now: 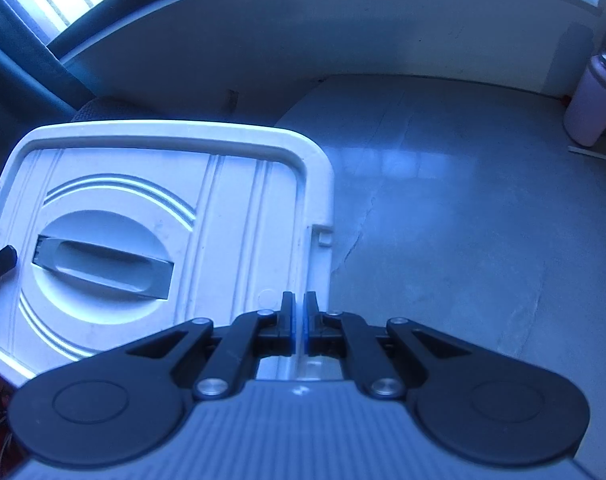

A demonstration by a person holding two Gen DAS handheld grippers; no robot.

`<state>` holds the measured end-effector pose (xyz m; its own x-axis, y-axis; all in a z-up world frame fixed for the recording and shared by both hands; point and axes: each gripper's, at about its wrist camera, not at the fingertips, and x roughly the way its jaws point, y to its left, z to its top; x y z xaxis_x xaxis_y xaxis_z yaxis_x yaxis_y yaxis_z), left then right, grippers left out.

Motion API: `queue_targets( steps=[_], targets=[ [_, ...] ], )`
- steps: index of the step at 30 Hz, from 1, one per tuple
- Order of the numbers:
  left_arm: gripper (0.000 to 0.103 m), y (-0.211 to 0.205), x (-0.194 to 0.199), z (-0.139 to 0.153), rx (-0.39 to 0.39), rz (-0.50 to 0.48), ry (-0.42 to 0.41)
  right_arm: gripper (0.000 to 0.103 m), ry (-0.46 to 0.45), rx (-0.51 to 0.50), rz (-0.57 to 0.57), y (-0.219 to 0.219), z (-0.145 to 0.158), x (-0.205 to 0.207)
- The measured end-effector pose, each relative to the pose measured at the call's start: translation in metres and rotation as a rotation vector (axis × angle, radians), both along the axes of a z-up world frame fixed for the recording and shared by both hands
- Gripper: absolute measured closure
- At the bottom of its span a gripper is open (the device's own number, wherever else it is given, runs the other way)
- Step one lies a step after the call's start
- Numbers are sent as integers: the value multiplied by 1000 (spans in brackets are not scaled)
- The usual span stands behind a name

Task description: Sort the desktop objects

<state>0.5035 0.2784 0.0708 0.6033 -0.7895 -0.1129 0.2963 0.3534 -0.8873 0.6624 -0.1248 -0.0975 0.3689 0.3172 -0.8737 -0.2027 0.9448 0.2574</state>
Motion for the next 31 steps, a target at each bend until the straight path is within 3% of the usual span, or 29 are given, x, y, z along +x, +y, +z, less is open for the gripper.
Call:
queue_targets(
  steps=[11, 23, 31],
  targets=[
    [97, -8, -39, 26, -19, -27, -72, 100, -67, -2, -20, -9, 16, -39],
    [96, -29, -96, 35, 2, -44, -81, 103, -73, 26, -32, -30, 9, -86],
    [98, -35, -130, 15, 12, 60, -3, 103, -31, -2, 16, -38, -11, -103]
  ],
)
